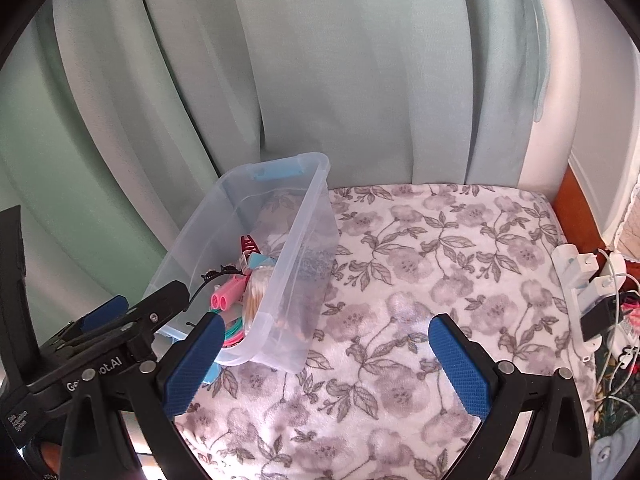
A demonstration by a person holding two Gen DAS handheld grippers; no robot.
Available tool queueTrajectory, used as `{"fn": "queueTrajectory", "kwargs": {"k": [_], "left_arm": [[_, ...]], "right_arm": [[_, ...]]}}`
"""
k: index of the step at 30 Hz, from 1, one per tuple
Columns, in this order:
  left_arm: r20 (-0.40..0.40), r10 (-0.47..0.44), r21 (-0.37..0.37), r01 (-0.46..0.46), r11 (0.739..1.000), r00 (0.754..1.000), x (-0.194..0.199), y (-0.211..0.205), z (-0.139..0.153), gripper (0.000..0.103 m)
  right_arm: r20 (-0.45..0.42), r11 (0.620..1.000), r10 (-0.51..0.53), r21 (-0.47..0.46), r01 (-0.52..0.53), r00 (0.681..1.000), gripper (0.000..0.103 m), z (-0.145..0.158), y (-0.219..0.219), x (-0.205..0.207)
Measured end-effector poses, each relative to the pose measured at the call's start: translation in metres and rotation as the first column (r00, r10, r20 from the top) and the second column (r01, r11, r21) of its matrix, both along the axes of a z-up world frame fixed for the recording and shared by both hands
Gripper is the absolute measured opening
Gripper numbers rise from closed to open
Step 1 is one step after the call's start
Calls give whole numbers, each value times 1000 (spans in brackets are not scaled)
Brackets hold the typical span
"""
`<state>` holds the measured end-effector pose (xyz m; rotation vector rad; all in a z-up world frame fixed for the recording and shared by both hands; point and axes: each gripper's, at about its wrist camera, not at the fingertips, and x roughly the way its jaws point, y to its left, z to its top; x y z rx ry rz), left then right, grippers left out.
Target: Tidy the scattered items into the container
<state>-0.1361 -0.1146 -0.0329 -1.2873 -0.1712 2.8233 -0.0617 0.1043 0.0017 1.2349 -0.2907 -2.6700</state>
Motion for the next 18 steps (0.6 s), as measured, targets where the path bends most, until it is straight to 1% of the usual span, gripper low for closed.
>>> {"fn": "queueTrajectory", "kwargs": {"k": [6,11,18], "left_arm": [[1,-31,-34,31,999,1000,4,12,5,103],[18,-42,-25,42,999,999,9,17,6,103],[22,-52,-57,53,997,998,18,21,16,103]], "right_arm": [[27,998,-58,9,57,998,103,0,13,7],[24,998,-66,6,66,998,103,3,18,13],[23,997,-71,20,70,997,103,10,17,22]]}}
